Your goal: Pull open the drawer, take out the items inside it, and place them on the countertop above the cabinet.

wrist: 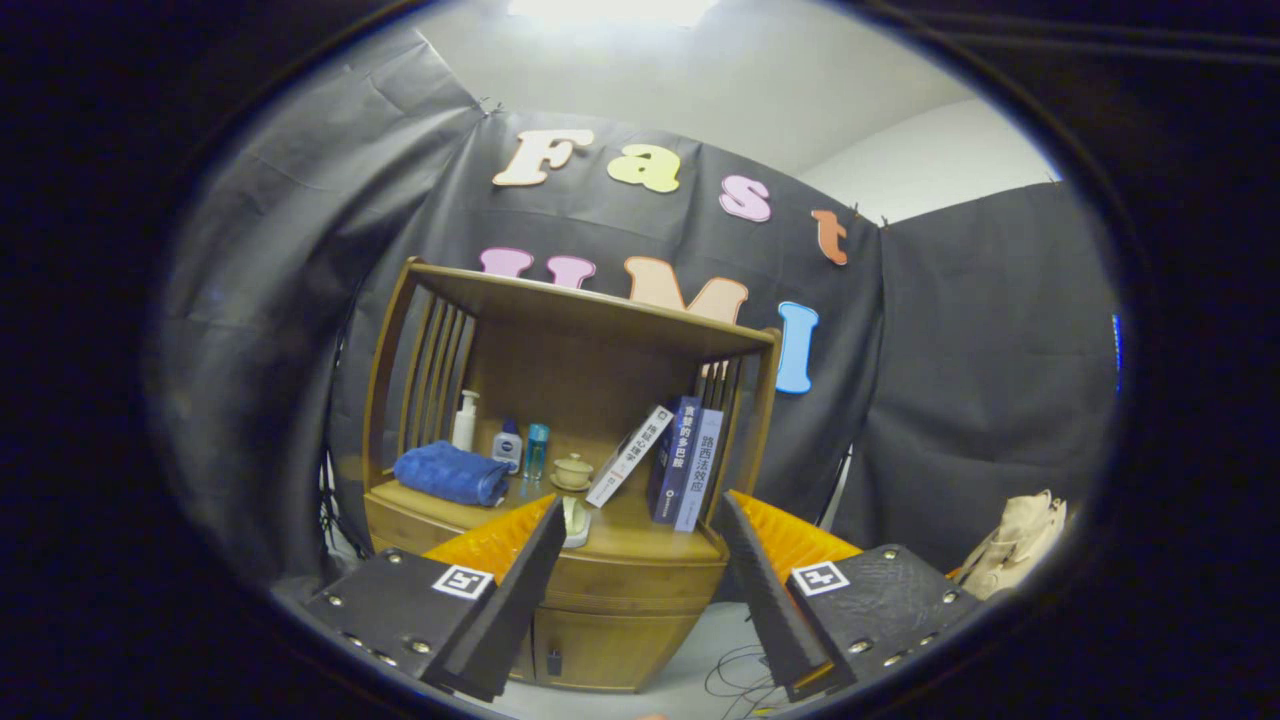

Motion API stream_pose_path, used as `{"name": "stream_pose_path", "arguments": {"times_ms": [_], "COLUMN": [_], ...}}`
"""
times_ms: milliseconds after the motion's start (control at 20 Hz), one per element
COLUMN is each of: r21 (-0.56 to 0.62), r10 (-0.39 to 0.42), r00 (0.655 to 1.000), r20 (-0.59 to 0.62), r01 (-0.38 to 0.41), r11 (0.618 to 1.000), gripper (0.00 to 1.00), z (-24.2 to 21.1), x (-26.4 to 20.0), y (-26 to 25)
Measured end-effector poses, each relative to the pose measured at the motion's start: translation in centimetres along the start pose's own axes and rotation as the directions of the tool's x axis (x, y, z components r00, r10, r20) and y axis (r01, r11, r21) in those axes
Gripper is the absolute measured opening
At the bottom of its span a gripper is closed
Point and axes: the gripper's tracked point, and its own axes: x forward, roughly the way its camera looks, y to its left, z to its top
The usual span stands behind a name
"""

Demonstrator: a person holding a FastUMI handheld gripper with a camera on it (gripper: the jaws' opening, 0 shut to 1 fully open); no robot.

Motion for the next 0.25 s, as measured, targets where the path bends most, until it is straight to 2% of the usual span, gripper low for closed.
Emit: {"name": "stream_pose_path", "arguments": {"times_ms": [100,250], "r21": [0.014,0.017], "r10": [0.04,0.026], "r00": [0.999,0.999], "r20": [0.012,0.021], "r01": [-0.04,-0.026], "r11": [0.999,1.0], "gripper": [0.93,0.93], "z": [0.06,-0.09], "x": [-0.22,-0.42], "y": [0.79,0.31]}}
